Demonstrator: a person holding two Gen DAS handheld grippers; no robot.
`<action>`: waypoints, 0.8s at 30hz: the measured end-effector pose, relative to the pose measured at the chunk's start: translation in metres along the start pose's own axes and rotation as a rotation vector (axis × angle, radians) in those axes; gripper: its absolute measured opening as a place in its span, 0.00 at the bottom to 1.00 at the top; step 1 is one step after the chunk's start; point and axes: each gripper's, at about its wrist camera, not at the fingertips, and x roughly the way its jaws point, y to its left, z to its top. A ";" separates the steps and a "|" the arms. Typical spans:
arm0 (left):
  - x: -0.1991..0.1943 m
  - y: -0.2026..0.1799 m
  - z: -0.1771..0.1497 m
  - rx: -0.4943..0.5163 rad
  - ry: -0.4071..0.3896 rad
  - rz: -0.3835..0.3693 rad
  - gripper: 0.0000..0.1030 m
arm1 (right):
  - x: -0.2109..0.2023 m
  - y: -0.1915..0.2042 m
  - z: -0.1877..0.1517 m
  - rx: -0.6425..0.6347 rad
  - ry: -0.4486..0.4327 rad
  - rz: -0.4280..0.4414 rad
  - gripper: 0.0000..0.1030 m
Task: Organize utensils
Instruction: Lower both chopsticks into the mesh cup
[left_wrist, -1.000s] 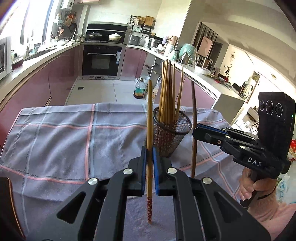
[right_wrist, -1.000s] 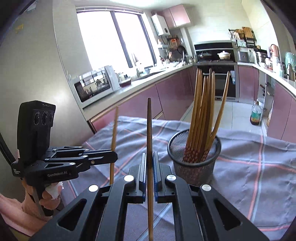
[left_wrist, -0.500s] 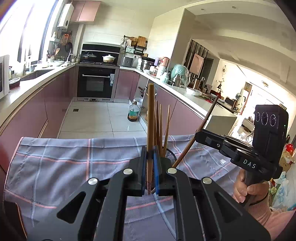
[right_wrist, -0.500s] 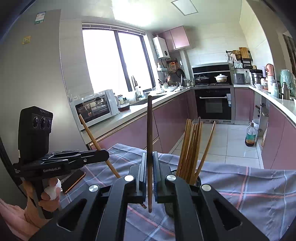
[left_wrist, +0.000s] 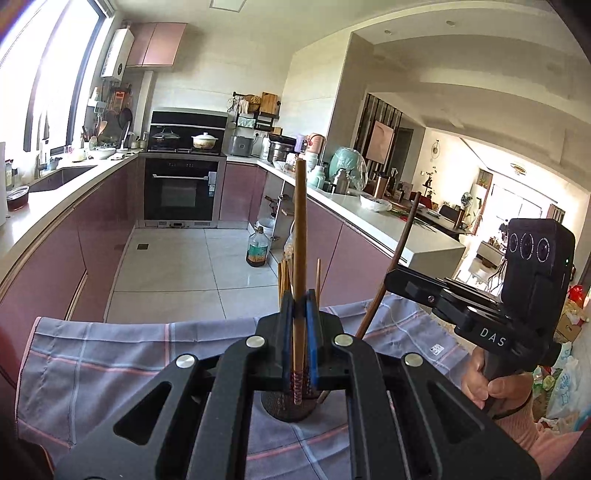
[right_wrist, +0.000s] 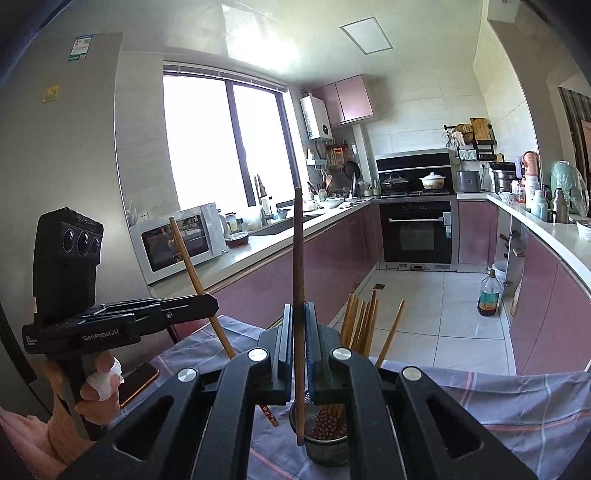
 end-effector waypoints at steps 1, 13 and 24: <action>0.002 -0.002 0.003 0.003 -0.002 0.001 0.07 | 0.000 -0.002 0.002 0.001 -0.004 -0.005 0.05; 0.040 -0.011 0.009 0.024 0.053 0.019 0.07 | 0.014 -0.021 0.006 0.035 -0.005 -0.025 0.05; 0.083 -0.001 -0.009 0.022 0.156 0.039 0.07 | 0.042 -0.028 -0.017 0.053 0.090 -0.037 0.05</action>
